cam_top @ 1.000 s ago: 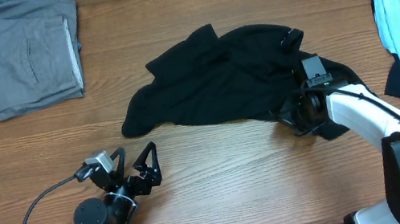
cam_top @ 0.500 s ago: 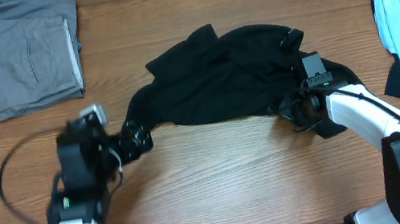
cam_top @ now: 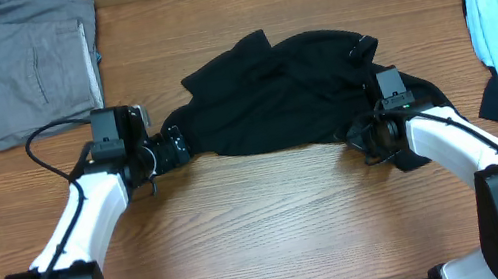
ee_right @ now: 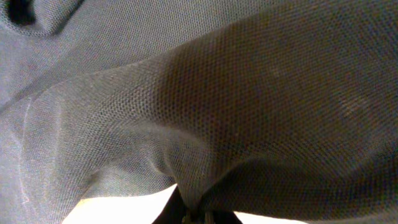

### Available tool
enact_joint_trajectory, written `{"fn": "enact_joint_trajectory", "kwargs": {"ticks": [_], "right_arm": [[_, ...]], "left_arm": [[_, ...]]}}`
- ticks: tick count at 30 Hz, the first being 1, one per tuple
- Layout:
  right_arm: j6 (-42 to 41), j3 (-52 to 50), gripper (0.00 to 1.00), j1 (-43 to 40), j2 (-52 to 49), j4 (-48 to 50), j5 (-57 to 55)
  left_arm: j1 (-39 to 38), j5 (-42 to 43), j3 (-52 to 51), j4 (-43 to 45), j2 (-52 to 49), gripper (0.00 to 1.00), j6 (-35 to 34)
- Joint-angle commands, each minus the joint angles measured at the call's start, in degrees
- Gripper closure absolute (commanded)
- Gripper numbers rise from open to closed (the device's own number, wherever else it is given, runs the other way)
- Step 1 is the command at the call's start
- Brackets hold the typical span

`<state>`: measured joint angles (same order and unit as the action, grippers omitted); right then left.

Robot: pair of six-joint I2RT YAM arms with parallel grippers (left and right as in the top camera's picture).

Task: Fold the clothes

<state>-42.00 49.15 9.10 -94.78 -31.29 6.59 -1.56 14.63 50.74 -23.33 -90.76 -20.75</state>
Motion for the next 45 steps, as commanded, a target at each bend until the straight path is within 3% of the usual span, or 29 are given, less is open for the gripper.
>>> {"fn": "enact_joint_trajectory", "kwargs": {"ticks": [1, 12, 23, 24, 25, 26, 29, 32, 38, 45], "right_arm": [[-0.44, -0.83, 0.96, 0.26, 0.15, 0.61, -0.76], [-0.46, -0.83, 0.96, 0.26, 0.15, 1.03, -0.74], [-0.44, -0.83, 0.96, 0.26, 0.15, 1.05, -0.76], [-0.44, -0.83, 0.96, 0.26, 0.15, 1.05, -0.76], [-0.44, -0.83, 0.96, 0.26, 0.15, 1.05, -0.79], [-0.44, -0.83, 0.96, 0.26, 0.15, 1.07, -0.79], [-0.44, -0.83, 0.96, 0.26, 0.15, 1.09, -0.81], [-0.46, -0.83, 0.96, 0.26, 0.15, 1.09, -0.98], [-0.46, -0.83, 0.96, 0.26, 0.15, 1.09, -1.03], [-0.46, -0.83, 0.96, 0.26, 0.15, 1.2, -1.07]], "left_arm": [[1.22, -4.79, 3.17, -0.92, -1.4, 0.0, 1.44], [1.64, -12.72, 3.21, -7.72, -3.96, 0.0, 0.35], [1.57, -12.48, 3.23, -3.76, -8.48, 0.0, 0.48], [1.55, -12.48, 3.23, -3.63, -8.48, 0.15, 0.79], [1.55, -12.52, 3.23, -3.61, -8.48, 0.38, 1.14], [1.55, -12.72, 3.21, -3.63, -8.48, 0.48, 1.11], [1.55, -12.72, 3.21, -3.63, -8.48, 0.61, 1.11], [1.55, -12.7, 3.21, -3.65, -8.48, 0.83, 1.09], [1.55, -12.7, 3.21, -3.61, -8.48, 0.96, 1.09], [1.55, -11.08, 3.72, -4.5, -8.28, 0.96, 1.53]]}}
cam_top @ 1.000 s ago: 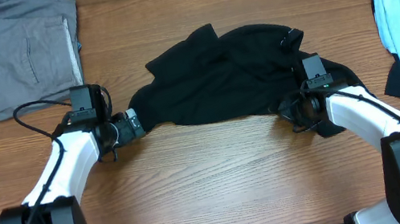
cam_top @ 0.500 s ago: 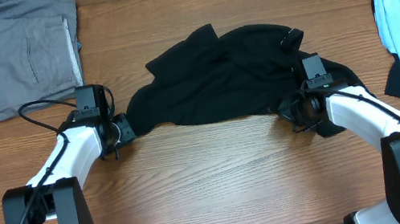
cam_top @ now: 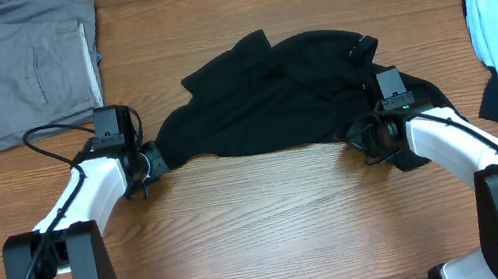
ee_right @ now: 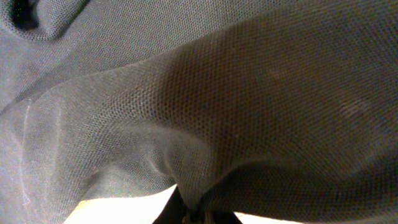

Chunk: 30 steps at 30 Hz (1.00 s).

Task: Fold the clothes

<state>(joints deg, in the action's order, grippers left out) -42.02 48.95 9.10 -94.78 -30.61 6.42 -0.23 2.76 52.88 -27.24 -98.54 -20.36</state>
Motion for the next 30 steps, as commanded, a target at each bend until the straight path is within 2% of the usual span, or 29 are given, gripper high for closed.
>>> {"fn": "enact_joint_trajectory", "kwargs": {"ticks": [1, 5, 9, 19, 25, 30], "right_arm": [[-0.44, -0.63, 0.96, 0.26, 0.17, 0.33, -0.85], [-0.48, -0.35, 0.96, 0.13, 1.51, -2.32, 0.9], [-0.44, 0.37, 0.96, 0.15, 7.58, -7.43, 0.92], [0.24, 4.04, 0.96, 0.2, 35.76, -19.52, 0.94], [0.22, 13.97, 0.96, 0.2, 48.96, -28.85, 1.18], [0.5, 26.67, 0.96, 0.2, 52.19, -35.3, 1.14]], "left_arm": [[0.22, 2.4, 2.27, -1.73, 0.0, 0.96, 1.11], [0.22, 6.71, 4.35, -4.79, 3.32, 0.96, 1.09], [0.22, 7.37, 6.51, -9.46, 10.86, 0.96, 1.16], [0.22, 7.37, 7.08, -15.85, 38.82, 0.96, 1.09], [0.22, 7.37, 9.27, -17.59, 54.42, 0.96, -1.53], [0.22, 7.13, 18.49, -22.03, 61.11, 0.96, -1.49]]}}
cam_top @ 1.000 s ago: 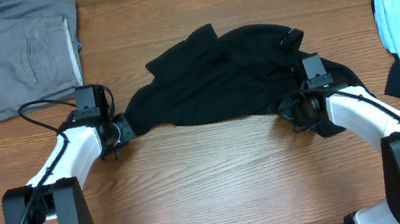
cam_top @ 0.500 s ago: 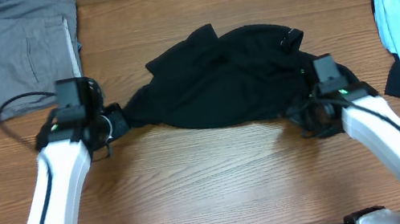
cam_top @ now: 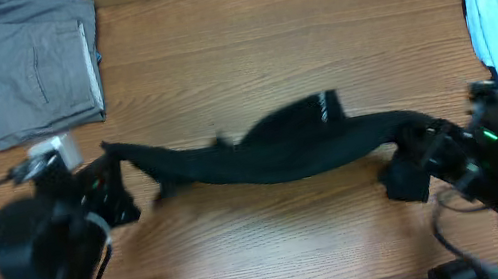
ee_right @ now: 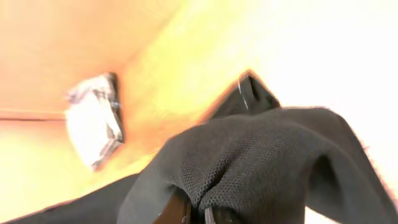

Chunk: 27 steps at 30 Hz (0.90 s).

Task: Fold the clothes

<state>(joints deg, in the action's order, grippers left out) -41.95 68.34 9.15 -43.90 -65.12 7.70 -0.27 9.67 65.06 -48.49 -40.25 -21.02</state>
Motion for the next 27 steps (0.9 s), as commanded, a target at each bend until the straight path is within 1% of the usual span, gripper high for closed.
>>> {"fn": "enact_joint_trajectory", "kwargs": {"ticks": [1, 5, 8, 12, 16, 19, 22, 25, 27], "right_arm": [[1.01, 10.45, 0.96, 0.15, 1.27, -2.05, -0.11], [1.7, 20.35, 0.96, 0.15, 0.68, -4.76, -0.13], [1.66, 22.95, 0.96, 0.15, 0.33, -3.52, -0.15], [1.64, 22.75, 0.96, 0.15, -1.51, -2.71, -1.7], [1.68, 22.75, 0.96, 0.15, -7.78, -2.67, -3.23], [1.7, 22.75, 0.96, 0.15, -14.03, -1.49, -3.5], [3.06, 22.75, 0.96, 0.15, -22.23, 2.45, -3.58], [7.02, 22.91, 0.96, 0.15, -32.3, 10.32, -1.77], [8.48, 24.0, 0.96, 0.09, -36.63, 12.68, 0.61]], "left_arm": [[0.26, 0.22, 9.4, -2.25, 3.28, 0.96, -0.83], [0.26, -0.59, 20.96, -7.04, 3.21, 0.96, -0.15], [0.26, -4.11, 25.35, -8.07, 3.21, 0.96, 0.28], [0.26, -6.73, 25.31, -8.59, 2.47, 0.96, 0.5], [0.26, -6.75, 23.28, -9.14, -1.53, 0.96, 0.94], [0.26, -6.97, 21.27, -7.63, -7.1, 0.96, 1.79], [0.26, -7.32, 20.44, -3.52, -15.8, 0.96, 2.62], [0.26, -6.56, 21.59, 2.6, -28.79, 0.96, 3.43], [0.26, -5.14, 24.41, 3.5, -34.95, 0.96, 4.0]]}}
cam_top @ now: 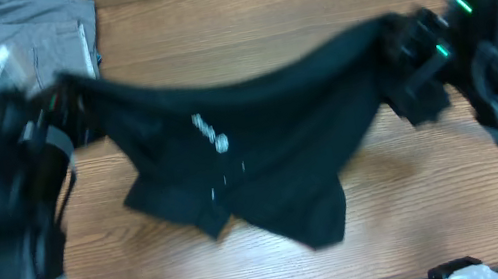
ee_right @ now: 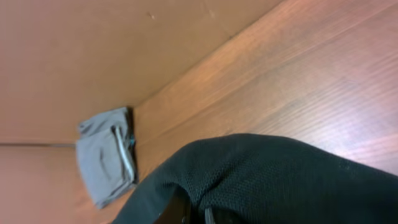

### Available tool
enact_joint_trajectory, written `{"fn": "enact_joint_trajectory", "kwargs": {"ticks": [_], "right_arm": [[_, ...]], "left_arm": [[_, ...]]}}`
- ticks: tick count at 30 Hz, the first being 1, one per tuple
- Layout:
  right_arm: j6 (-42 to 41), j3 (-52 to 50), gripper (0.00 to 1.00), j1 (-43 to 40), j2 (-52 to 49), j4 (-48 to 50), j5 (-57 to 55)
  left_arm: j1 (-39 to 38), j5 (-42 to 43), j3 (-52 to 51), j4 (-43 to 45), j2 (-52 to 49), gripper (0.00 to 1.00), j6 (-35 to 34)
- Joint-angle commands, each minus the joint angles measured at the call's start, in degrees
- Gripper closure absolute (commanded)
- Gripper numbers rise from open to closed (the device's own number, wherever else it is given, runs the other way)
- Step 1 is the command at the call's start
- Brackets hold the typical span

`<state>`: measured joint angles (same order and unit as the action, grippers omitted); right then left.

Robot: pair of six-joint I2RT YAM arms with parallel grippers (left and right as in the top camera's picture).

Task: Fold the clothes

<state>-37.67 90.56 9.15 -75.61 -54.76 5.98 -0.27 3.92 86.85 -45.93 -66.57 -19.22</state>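
A black mesh garment (cam_top: pixel 249 139) with small white lettering hangs spread in the air between both arms, its top edge stretched from left to right and its lower part drooping over the table. My left gripper (cam_top: pixel 69 93) is shut on its left corner. My right gripper (cam_top: pixel 393 39) is shut on its right corner; the right wrist view shows the black fabric (ee_right: pixel 273 180) bunched at the jaws. Both arms are blurred.
A folded grey garment (cam_top: pixel 30 39) lies at the back left, also seen as the grey piece (ee_right: pixel 106 162) in the right wrist view. A light blue printed shirt sits at the right edge behind the right arm. Wooden table (cam_top: pixel 271 268) below.
Both arms have risen and moved toward the back of the table. The black garment, a narrow stretched band before, now hangs opened out wide with its lower part draping down.
The black garment lay crumpled mid-table with my right gripper shut in its right side and the left gripper at its left edge. The left then sat further left on that edge. Then both held it stretched as a band; now it hangs spread higher.
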Motion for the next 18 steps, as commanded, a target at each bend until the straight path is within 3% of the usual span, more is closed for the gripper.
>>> {"fn": "enact_joint_trajectory", "kwargs": {"ticks": [1, 8, 13, 14, 18], "right_arm": [[5.4, 2.89, 0.96, 0.07, -6.71, 2.93, 3.89], [11.19, 18.08, 0.96, -3.98, -9.62, -4.83, 7.08], [11.39, 23.26, 0.94, -6.49, -9.6, -13.4, 6.97], [12.26, 22.47, 0.87, -6.49, -9.92, -15.02, 6.97], [12.63, 14.75, 0.29, -5.44, -11.98, -20.81, 6.99]], "left_arm": [[0.26, 1.36, 5.4, 0.59, -12.0, 0.96, 2.38], [0.26, 3.08, 31.45, -14.25, -22.71, 0.96, 7.8], [0.26, 2.97, 36.89, -23.43, -22.67, 0.96, 10.23], [0.24, 3.17, 36.46, -25.9, -23.02, 0.96, 10.23], [-0.37, 4.85, 30.14, -32.57, -25.62, 0.96, 10.08]]}}
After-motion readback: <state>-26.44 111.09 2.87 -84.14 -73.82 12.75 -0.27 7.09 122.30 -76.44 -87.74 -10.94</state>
